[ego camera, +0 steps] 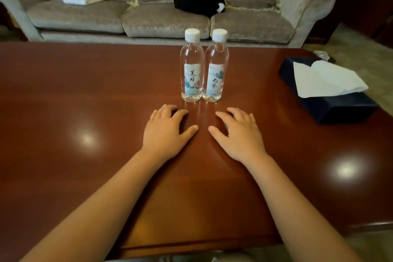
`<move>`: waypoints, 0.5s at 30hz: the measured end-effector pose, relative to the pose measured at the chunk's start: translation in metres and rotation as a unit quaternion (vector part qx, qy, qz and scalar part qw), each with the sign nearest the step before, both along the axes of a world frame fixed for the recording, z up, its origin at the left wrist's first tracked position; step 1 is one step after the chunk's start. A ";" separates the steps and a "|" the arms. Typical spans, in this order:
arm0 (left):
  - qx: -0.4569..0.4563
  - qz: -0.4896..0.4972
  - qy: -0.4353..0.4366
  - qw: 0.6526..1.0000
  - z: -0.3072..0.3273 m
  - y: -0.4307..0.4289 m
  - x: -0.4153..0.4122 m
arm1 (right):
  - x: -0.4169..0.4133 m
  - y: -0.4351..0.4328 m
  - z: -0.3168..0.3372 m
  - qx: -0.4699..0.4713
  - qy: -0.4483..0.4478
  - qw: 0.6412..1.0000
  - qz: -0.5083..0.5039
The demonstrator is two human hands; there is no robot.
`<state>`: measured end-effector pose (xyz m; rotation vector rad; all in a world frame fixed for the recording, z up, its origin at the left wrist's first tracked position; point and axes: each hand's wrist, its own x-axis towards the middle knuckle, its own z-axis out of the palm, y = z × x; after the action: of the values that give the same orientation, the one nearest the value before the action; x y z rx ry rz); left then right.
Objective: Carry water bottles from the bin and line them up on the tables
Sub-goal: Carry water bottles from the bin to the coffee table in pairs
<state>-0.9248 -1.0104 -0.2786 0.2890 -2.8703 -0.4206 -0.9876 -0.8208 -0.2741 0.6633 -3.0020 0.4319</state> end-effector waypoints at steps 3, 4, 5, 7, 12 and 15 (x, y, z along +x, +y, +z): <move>-0.006 0.001 -0.001 1.000 0.001 0.000 -0.001 | -0.001 -0.001 -0.001 0.008 0.003 1.000 -0.002; -0.007 0.001 -0.003 1.000 0.001 0.000 0.000 | -0.001 -0.001 -0.001 0.011 0.004 1.000 -0.002; -0.007 0.001 -0.004 1.000 0.000 0.000 0.000 | -0.001 -0.001 -0.002 0.011 0.007 1.000 -0.001; -0.007 0.001 0.000 1.000 -0.001 0.000 0.000 | -0.003 -0.001 -0.004 0.008 0.013 1.000 0.000; -0.005 0.008 0.010 1.000 -0.002 0.004 0.002 | -0.002 0.002 -0.001 -0.001 0.007 1.000 -0.002; 0.004 0.012 -0.001 1.000 0.002 0.007 0.007 | 0.005 0.005 0.008 -0.003 -0.015 1.000 0.002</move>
<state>-0.9179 -1.0037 -0.2763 0.3259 -2.8645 -0.4275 -0.9824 -0.8155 -0.2663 0.6696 -3.0263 0.4532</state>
